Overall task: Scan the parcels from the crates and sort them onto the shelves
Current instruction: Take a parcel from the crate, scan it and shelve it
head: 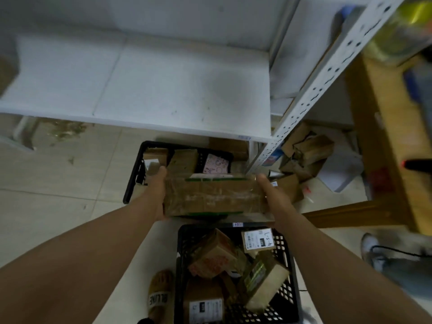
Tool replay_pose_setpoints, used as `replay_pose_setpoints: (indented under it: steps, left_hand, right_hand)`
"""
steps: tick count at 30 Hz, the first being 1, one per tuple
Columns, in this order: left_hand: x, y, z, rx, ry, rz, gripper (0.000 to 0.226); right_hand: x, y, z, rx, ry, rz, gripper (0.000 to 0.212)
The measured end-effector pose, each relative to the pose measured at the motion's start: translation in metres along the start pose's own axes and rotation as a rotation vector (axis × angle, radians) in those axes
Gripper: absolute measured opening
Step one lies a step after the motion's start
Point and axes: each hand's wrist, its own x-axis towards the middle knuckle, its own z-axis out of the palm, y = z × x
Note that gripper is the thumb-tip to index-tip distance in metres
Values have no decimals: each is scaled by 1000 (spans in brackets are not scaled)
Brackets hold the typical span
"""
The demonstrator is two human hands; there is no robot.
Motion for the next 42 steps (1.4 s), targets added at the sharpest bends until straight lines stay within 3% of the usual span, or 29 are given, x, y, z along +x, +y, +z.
replay_pose_setpoints:
  steps: [2, 6, 9, 10, 13, 14, 17, 18, 24, 27, 33, 38, 42]
  left_hand:
    - [-51, 14, 1, 35, 42, 32, 65]
    - [-143, 27, 5, 55, 88, 124, 50]
    - [-173, 17, 0, 23, 71, 167, 53]
    - [-178, 13, -1, -26, 51, 158, 56]
    - [-191, 1, -6, -159, 28, 216, 54]
    - [-193, -3, -5, -170, 38, 264, 50]
    - [-209, -18, -3, -194, 23, 323, 54]
    - [-212, -23, -1, -196, 21, 322, 57]
    - [-249, -33, 7, -205, -47, 415, 42]
    - [-260, -27, 7, -183, -108, 483, 36]
    - [-287, 0, 17, -69, -202, 726, 6]
    - [-301, 27, 25, 18, -166, 822, 40]
    - [-307, 46, 34, -126, -177, 860, 58]
  right_hand:
    - [-57, -32, -10, 21, -11, -10, 99]
    - [-130, -77, -30, -62, 16, -105, 81]
    - [-172, -105, -46, -84, 18, -151, 65]
    - [-182, -112, -53, -75, 9, -165, 68]
    - [-201, -128, -77, -94, -24, -187, 117]
    - [-205, -130, -86, -82, -48, -182, 116]
    - [-235, -138, -106, -30, -105, -211, 60]
    - [-238, -138, -112, -54, -114, -232, 52]
    - [-261, -133, -138, -82, -220, -358, 71]
    - [-271, -126, -155, -211, -293, -387, 83]
    - [-282, -121, -164, -328, -391, -289, 61]
    - [-289, -120, -152, -340, -378, -314, 64]
    - [-293, -122, -144, -269, -446, -322, 58]
